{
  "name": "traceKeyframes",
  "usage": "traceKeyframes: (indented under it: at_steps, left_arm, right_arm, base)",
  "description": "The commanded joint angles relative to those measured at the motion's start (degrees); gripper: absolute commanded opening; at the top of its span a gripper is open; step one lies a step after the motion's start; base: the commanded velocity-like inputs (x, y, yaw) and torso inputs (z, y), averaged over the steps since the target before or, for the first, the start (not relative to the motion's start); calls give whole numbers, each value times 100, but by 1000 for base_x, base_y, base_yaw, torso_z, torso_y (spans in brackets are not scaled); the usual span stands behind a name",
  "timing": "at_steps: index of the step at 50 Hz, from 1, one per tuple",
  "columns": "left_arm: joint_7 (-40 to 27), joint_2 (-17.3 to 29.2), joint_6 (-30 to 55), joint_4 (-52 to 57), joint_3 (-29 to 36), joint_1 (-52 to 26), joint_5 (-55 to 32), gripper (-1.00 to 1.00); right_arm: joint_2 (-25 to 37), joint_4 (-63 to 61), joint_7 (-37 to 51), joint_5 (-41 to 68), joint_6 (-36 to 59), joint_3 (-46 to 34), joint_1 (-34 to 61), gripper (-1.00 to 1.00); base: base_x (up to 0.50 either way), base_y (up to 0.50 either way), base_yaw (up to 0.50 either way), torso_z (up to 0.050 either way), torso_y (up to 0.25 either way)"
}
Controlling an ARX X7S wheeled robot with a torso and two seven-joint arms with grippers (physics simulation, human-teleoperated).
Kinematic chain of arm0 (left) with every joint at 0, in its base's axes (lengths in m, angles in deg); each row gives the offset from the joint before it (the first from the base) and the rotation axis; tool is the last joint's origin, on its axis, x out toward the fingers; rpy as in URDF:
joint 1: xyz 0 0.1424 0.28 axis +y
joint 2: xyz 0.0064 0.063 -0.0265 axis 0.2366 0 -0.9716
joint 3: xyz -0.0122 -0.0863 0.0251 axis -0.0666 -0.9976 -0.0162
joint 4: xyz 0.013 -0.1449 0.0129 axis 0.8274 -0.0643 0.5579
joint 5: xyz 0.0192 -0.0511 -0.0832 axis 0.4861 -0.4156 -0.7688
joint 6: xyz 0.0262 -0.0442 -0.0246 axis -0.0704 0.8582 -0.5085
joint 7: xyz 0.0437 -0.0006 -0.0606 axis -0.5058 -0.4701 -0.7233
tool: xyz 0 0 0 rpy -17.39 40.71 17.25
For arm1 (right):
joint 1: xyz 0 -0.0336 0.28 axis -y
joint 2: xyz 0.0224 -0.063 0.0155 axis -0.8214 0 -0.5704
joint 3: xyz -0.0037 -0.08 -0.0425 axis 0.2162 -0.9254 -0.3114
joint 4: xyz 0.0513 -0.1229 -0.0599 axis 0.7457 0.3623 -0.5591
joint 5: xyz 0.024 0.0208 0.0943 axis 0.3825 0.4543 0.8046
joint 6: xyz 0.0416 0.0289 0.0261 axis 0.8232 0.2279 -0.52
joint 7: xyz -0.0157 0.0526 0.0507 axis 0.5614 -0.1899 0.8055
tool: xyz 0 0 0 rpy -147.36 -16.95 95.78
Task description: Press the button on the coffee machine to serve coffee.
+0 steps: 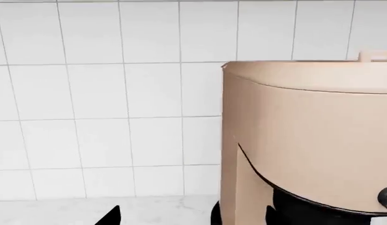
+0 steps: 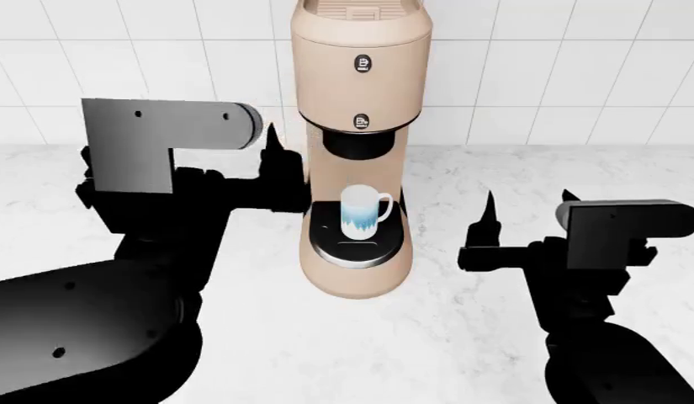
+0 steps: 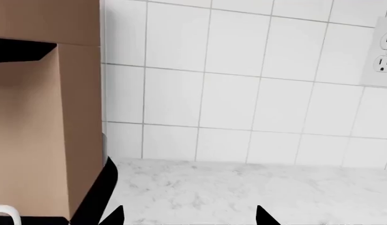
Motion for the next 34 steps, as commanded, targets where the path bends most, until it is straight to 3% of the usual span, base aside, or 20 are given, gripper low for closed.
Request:
traceKeyframes:
  at_steps: [1,12,34]
  left_arm:
    - [2001,823,-1117,-152,4,1424,1517,100]
    - [2785,829,-2077,-1026,202,2324,2501,100]
    - [3288,664,-2784,-2045,358,2887,3039,100]
  right_arm:
    - [52,-76,18,44,38,41,-55,100]
    - [88,-31,4,74,37,40,-171,100]
    - [90,367,-58,83,-264,105,-510,100]
  base:
    - [0,0,0,0,0]
    - [0,0,0,0,0]
    - [0,0,0,0,0]
